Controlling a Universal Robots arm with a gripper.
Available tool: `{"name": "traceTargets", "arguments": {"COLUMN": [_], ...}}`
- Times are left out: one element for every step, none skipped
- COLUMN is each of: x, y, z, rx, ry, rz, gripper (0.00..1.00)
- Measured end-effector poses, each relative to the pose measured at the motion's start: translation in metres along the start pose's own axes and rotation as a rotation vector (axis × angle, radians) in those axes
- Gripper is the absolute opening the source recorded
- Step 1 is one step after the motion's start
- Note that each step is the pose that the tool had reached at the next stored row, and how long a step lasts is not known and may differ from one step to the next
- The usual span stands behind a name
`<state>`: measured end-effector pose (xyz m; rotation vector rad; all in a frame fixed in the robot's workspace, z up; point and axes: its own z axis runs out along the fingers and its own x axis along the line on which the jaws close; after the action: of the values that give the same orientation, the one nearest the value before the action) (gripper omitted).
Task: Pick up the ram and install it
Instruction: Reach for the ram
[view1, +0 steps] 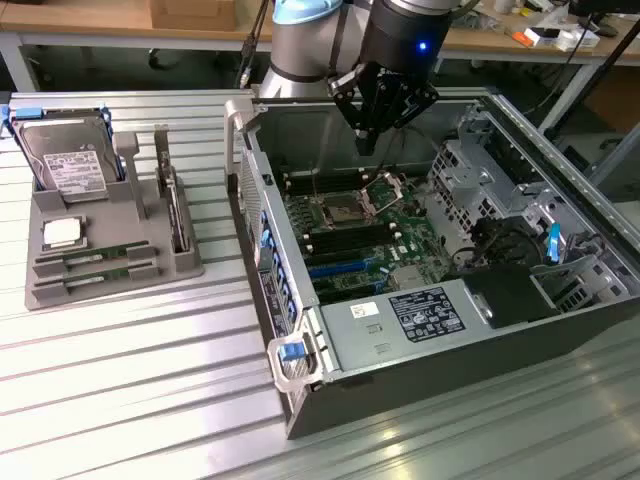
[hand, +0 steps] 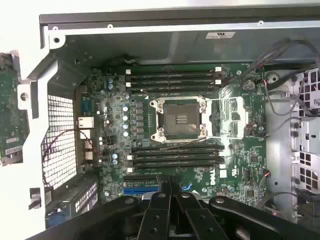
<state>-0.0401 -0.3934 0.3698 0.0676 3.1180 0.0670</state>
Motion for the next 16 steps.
{"name": "traceTargets", "arguments": {"x": [0.013,0.017,0.019,0.020,0.020,0.022,0.022,0.024,0.025,0.026,0.027,0.029,0.030,0.032,0.033,0.034], "y": [-0.0005,-0.0007,-0.0008,-0.0008,-0.0009,-0.0009,-0.0009,-0.0010,-0.0010,-0.0011,-0.0012,-0.0012,-0.0013,-0.0014,-0.0014,-0.0014], "z": [-0.0003,-0.0004,-0.0004,-0.0004,-0.0005,-0.0005,-0.0005,-0.0005,-0.0006,-0.0006,-0.0006,-0.0007,-0.0007,-0.0007,-0.0008,-0.0008], "rx": [0.0000,0.0000,0.0000,0.0000,0.0000,0.0000,0.0000,0.0000,0.0000,-0.0001,0.0000,0.0000,0.0000,0.0000,0.0000,0.0000], "ry": [0.0000,-0.0001,-0.0001,-0.0001,0.0000,-0.0001,0.0000,-0.0001,0.0000,-0.0001,0.0000,0.0000,-0.0001,-0.0001,0.0000,-0.0001], "rz": [0.000,0.000,0.000,0.000,0.000,0.000,0.000,0.000,0.000,0.000,0.000,0.000,0.000,0.000,0.000,0.000], "gripper": [0.11,0.11,0.11,0.11,0.11,0.11,0.11,0.11,0.11,0.11,0.11,0.11,0.11,0.11,0.11,0.11]}}
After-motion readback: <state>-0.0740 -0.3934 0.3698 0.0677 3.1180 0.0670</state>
